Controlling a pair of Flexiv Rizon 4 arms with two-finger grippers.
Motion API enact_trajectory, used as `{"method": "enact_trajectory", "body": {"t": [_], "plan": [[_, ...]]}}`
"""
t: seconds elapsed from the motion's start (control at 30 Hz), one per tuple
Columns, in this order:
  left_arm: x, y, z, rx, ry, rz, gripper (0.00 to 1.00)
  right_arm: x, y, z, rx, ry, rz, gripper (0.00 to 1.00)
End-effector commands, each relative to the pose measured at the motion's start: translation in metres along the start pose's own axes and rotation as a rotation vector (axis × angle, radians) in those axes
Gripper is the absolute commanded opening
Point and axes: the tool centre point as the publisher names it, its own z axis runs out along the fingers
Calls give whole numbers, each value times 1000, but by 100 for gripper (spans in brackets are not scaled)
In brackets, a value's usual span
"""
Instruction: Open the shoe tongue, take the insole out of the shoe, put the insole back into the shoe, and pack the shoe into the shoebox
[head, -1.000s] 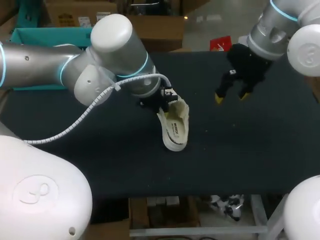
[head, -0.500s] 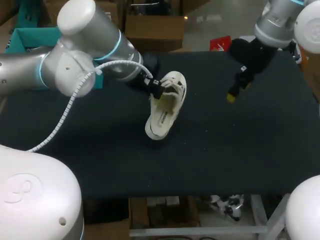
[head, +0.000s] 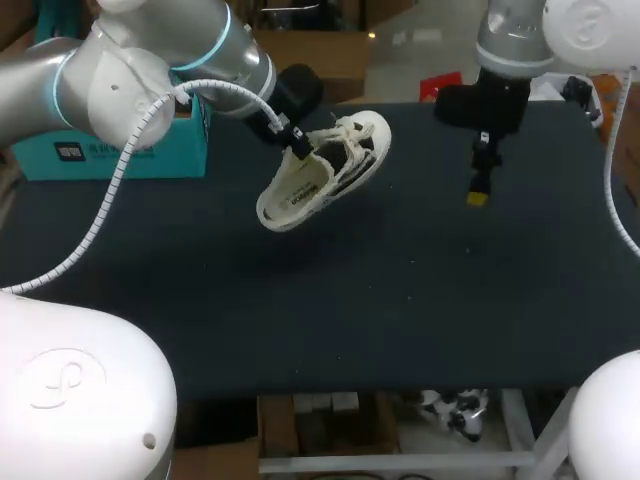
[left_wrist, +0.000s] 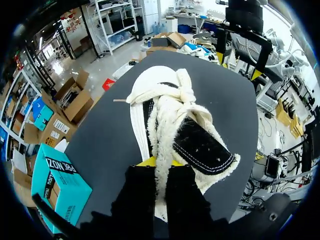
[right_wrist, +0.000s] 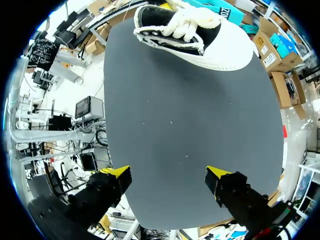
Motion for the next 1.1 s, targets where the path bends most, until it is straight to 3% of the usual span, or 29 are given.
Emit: {"method": "enact_trajectory", "body": {"t": [0.03,0.23,0.63,0.73,0.93,1.1], "plan": [[-15,0,-27,-10,-2,31,0,-6,2,4,110,-65,-179,100],[-60,9,-50,-27,-51,111,0,-6,2,4,110,-65,-179,100],[-202,47,-154,78,-65,288,0,-6,2,4,110,-65,-179,100],[-236,67,-178,91,-66,324,0,-6,2,4,110,-65,-179,100],[-296,103,-198,98,-87,327,0,-6,2,4,110,-65,-179,100],[-336,129,-185,72,-74,336,0,-6,2,4,110,-65,-179,100]]}}
